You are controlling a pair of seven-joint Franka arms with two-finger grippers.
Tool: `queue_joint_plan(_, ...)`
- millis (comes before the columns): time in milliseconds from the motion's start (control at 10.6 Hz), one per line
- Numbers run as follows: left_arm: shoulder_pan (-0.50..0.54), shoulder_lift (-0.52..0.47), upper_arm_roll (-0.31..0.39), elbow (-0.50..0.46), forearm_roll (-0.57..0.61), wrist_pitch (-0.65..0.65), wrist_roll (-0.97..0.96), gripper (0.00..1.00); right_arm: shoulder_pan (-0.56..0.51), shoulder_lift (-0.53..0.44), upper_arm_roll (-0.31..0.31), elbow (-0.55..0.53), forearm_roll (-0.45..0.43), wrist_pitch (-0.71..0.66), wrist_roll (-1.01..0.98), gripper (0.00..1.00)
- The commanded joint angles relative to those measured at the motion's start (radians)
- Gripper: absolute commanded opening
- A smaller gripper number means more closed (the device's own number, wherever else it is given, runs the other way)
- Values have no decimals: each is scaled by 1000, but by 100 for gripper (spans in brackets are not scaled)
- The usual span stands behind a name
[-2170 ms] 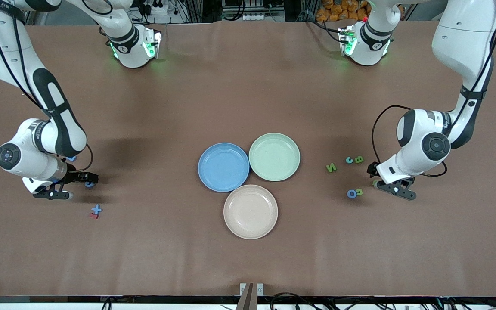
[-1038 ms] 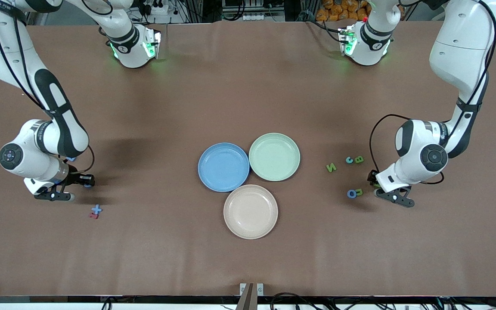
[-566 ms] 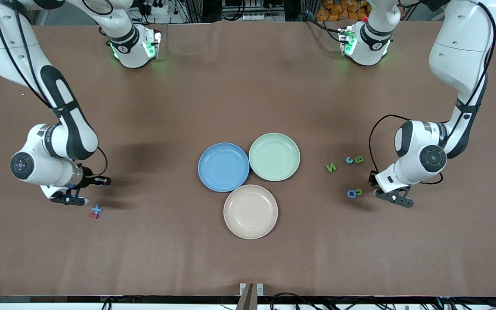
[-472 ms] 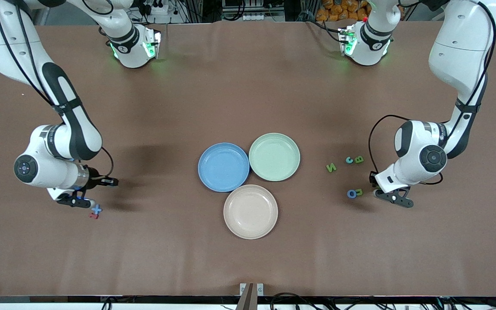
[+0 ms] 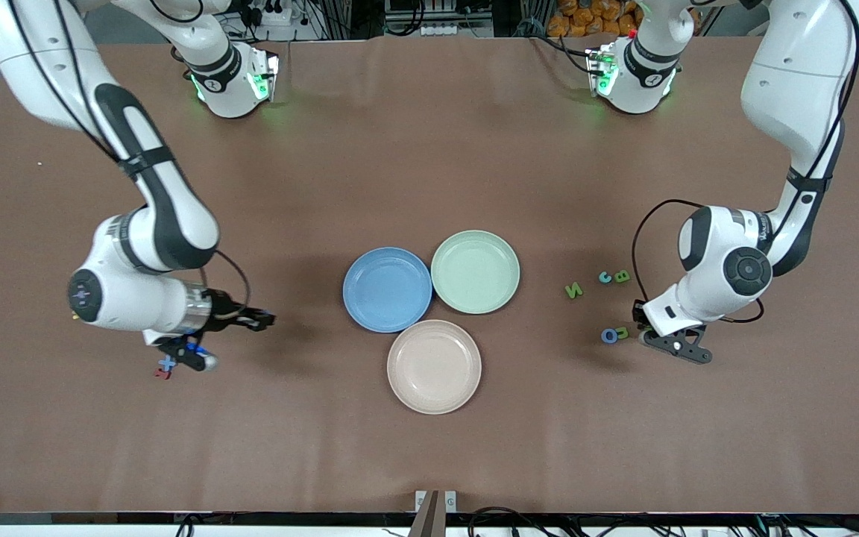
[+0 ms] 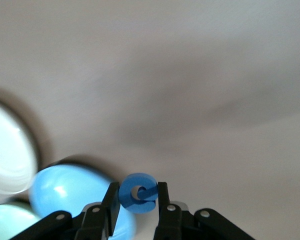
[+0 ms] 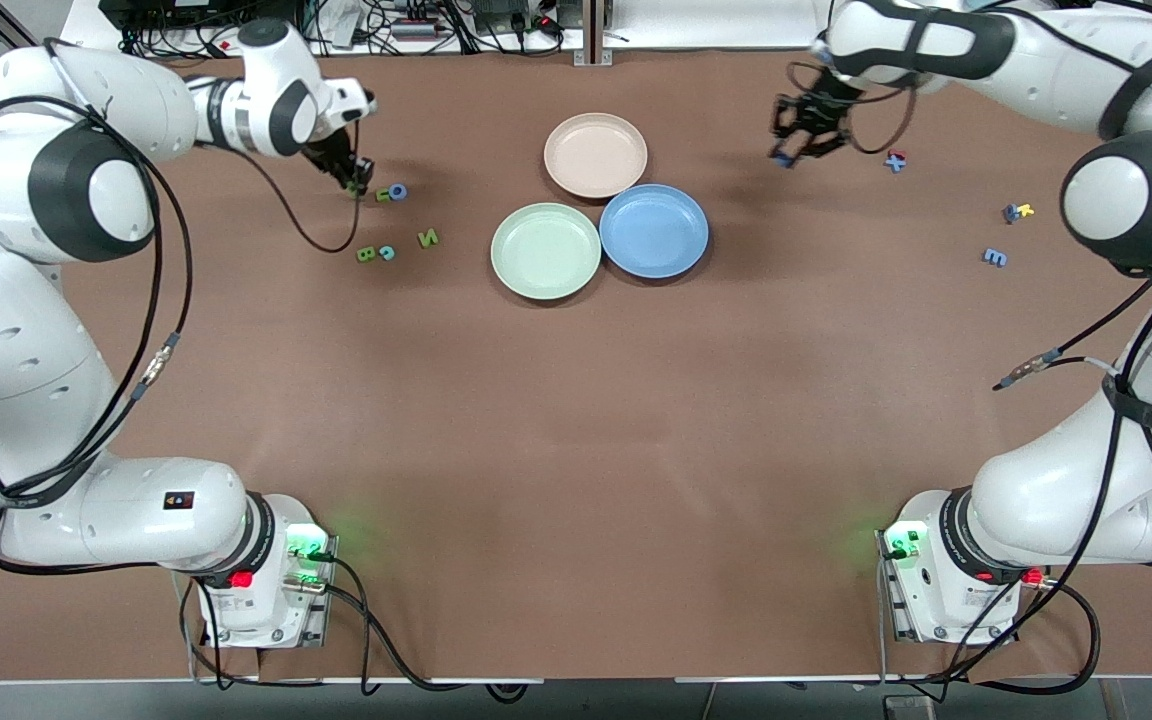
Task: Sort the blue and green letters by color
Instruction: 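Drop the c on the blue plate while the left gripper drops P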
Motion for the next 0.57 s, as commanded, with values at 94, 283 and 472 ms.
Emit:
queue_joint_plan(94,-66,-38,-143,88,-13,-143,-299,0,209,10,6,47,66,48,326,0)
queue_joint_plan(283,-168,-28,-145,125,-11,-143,-467,0,283,14,1,36,57,57,415,45)
queue_joint_plan(472,-268,30,-145,165,-16,-138,-633,0,317,14,1,8,55,100,452,100)
